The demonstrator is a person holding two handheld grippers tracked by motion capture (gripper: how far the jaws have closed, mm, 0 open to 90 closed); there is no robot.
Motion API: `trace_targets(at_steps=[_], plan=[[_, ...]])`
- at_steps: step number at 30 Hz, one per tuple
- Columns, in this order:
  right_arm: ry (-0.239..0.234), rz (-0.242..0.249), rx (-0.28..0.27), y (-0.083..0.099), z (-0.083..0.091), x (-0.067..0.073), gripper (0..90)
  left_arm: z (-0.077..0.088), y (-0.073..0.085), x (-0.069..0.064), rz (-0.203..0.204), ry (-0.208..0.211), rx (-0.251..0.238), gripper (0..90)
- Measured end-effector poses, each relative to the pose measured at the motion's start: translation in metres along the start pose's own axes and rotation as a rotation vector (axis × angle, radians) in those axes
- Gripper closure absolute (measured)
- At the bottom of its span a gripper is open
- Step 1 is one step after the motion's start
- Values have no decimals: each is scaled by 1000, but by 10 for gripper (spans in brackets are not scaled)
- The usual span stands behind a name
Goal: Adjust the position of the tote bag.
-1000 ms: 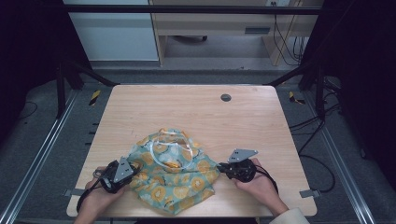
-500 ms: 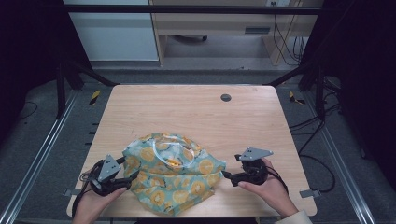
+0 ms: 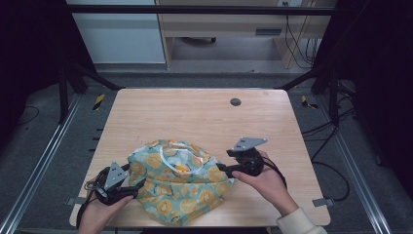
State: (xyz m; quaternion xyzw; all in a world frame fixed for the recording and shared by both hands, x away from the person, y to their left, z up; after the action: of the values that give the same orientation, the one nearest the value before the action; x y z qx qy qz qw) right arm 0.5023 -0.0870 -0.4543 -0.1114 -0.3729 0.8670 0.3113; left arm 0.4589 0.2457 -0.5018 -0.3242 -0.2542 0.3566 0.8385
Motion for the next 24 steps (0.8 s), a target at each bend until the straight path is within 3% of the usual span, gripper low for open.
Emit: trace_targets(at_steps=[3, 6, 12, 13, 16, 19, 20, 24], plan=[[-40, 10, 21, -19, -16, 3, 373, -1, 0, -1, 5, 2, -4, 251], [-61, -1, 38, -23, -23, 2, 363, -1, 1, 0, -3, 1, 3, 253], [-99, -36, 90, -12, -35, -2, 318, -2, 1, 0, -8, 3, 6, 259], [-131, -53, 109, -5, -37, -2, 302, -2, 1, 0, -11, 3, 8, 261], [-169, -59, 130, 2, -39, -2, 315, -3, 1, -1, -14, 3, 12, 263], [-211, -59, 138, 5, -39, 2, 395, -3, 1, -1, -17, 3, 14, 266], [-211, -59, 138, 5, -39, 2, 395, -3, 1, -1, -17, 3, 14, 266], [-206, -22, 130, 4, -38, 7, 562, -3, 2, -1, -19, 4, 15, 269]])
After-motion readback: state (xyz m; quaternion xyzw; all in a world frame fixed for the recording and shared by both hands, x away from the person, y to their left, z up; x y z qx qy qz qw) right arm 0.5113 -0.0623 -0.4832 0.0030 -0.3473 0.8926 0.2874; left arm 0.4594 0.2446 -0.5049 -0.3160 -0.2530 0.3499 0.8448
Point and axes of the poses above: each handheld gripper's, and its own axes: z roughly backward along the jaws, y roughly out of its underside, x roughly to its left, the point moved 7 cm from there along -z, roughly forward along the jaws, and after that the axes turned 6 degrees about x, right-handed, at the moved point
